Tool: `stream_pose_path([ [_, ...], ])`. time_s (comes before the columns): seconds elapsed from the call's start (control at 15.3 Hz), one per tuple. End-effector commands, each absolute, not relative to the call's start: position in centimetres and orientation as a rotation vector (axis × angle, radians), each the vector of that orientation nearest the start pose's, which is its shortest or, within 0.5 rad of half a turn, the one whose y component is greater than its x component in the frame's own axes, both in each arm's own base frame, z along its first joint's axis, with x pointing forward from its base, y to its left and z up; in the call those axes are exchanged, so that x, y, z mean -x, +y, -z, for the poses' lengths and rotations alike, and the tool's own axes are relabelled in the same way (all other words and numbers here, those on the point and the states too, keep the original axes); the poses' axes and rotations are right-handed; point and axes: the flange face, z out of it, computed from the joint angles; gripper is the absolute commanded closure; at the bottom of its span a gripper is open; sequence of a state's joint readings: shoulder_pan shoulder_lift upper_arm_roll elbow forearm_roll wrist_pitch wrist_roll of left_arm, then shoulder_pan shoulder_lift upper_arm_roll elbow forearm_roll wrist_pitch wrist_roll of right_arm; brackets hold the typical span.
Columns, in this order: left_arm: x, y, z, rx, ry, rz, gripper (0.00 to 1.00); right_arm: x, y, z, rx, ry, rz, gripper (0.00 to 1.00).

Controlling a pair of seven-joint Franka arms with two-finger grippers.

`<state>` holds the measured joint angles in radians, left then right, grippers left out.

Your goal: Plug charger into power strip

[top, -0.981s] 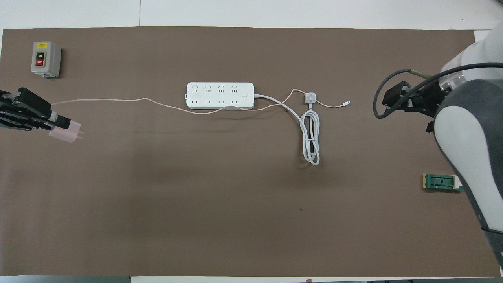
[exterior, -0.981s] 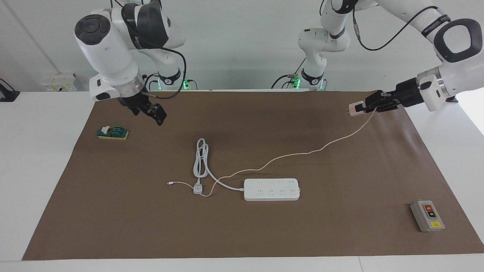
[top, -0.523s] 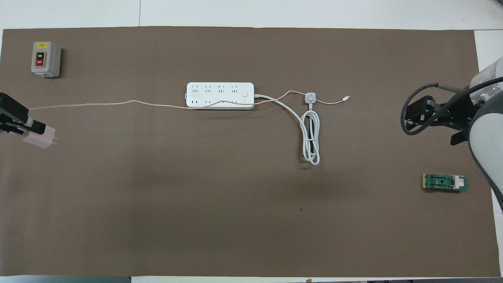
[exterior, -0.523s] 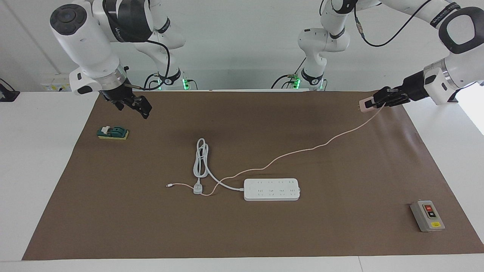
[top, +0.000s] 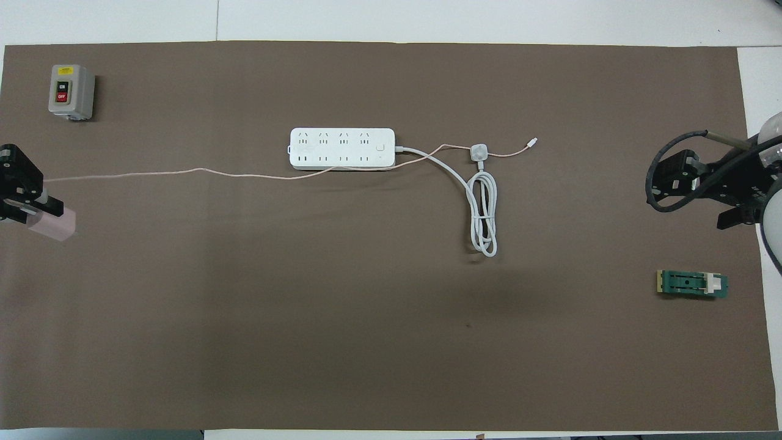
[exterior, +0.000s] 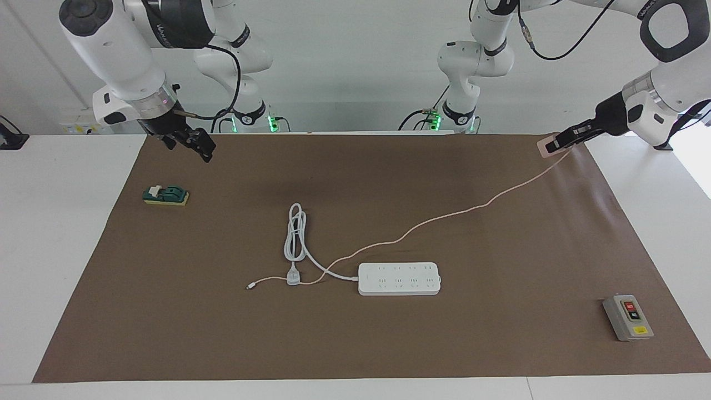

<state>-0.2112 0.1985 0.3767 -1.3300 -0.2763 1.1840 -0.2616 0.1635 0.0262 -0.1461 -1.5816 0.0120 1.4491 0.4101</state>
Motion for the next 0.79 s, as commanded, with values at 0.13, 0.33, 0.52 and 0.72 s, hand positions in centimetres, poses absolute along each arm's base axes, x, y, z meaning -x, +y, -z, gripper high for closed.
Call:
stream_pose_path([
  [0.13,-56.6,1.4,-61.8,3.123,-0.663,-0.451,1.00,-53.9,-0.5,-59.5,3.115,0.484,-0.243,0.00],
  [0.33,-57.8,-3.0,-60.7,3.001,-1.002,-0.372,1.00,-53.9,-0.6,-59.5,3.112,0.496,-0.250,0.00],
  [0.52,-58.1,-7.2,-58.6,2.904,-1.149,-0.331,1.00,-53.7,-0.5,-59.8,3.111,0.493,-0.246,0.00],
  [0.72,-58.6,-11.2,-55.1,2.775,-1.335,-0.225,1.00,-53.7,-0.5,-59.9,3.111,0.493,-0.241,0.00],
])
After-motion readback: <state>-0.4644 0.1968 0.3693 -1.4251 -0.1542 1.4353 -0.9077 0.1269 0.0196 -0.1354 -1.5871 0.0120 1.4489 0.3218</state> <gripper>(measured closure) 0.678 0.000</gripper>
